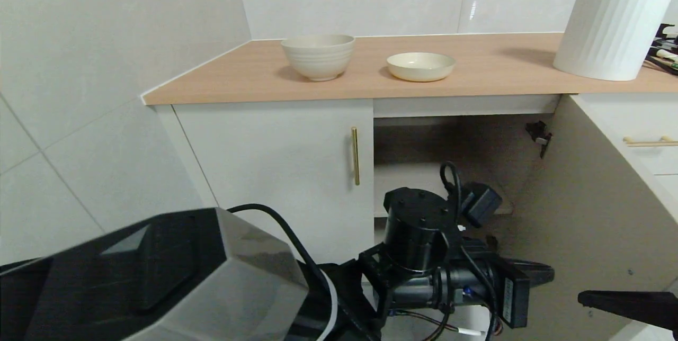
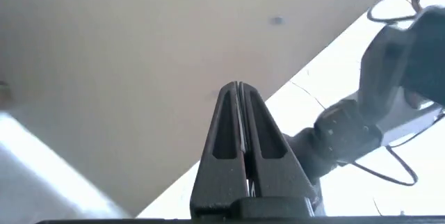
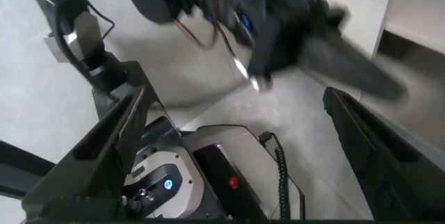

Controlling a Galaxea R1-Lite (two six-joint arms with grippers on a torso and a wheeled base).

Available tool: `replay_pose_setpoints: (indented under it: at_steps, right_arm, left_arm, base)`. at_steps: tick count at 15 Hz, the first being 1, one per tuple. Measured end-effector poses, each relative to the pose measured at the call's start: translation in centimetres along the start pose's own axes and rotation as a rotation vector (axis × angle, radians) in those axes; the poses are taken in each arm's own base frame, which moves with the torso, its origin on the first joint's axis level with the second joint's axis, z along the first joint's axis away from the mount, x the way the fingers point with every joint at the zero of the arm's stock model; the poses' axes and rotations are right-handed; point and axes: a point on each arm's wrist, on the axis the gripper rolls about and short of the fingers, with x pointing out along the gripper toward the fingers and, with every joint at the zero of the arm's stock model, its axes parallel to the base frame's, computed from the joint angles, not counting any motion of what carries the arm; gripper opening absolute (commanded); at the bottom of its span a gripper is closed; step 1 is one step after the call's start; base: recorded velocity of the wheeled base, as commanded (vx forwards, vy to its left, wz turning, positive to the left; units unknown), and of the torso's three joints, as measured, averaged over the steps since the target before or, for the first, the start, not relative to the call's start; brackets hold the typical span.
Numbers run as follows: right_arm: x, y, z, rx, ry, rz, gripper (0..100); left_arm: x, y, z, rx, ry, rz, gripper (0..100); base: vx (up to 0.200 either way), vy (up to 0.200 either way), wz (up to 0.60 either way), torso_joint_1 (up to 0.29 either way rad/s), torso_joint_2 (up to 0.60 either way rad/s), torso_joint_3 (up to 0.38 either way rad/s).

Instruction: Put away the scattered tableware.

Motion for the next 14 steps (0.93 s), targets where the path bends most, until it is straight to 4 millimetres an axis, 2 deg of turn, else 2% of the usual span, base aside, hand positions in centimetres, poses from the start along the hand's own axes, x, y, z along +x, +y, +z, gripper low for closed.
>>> replay_pose_setpoints:
  at_steps: [2,5,7,11,14]
  right_arm:
    - [0.2,-0.1,0.0,0.005,0.004,-0.006,100]
    - [1.5,-1.0,0.6,0.03,0.034,-0.093,100]
    - [3.2,-2.1,1.1,0.043,0.052,-0.173,100]
    - [7.2,-4.7,2.1,0.044,0.053,-0.33,100]
    - [11.0,-7.7,3.1,0.035,0.017,-0.517,100]
  left_arm:
    - [-2.2,1.3,0.9,-0.004,-0.031,0.05,0]
    - [-7.9,3.3,2.4,-0.01,-0.081,0.172,0]
    - [-11.8,3.6,2.6,0.022,-0.09,0.249,0]
    - [-19.0,2.6,3.0,0.091,-0.137,0.393,0]
    - [-22.6,1.1,4.2,0.125,-0.216,0.458,0]
  base:
    - [0.0,0.0,0.0,0.0,0.0,0.0]
    - [0.0,0.0,0.0,0.0,0.0,0.0]
    - [0.0,0.0,0.0,0.0,0.0,0.0]
    - [0.0,0.0,0.0,0.0,0.0,0.0]
    - [0.0,0.0,0.0,0.0,0.0,0.0]
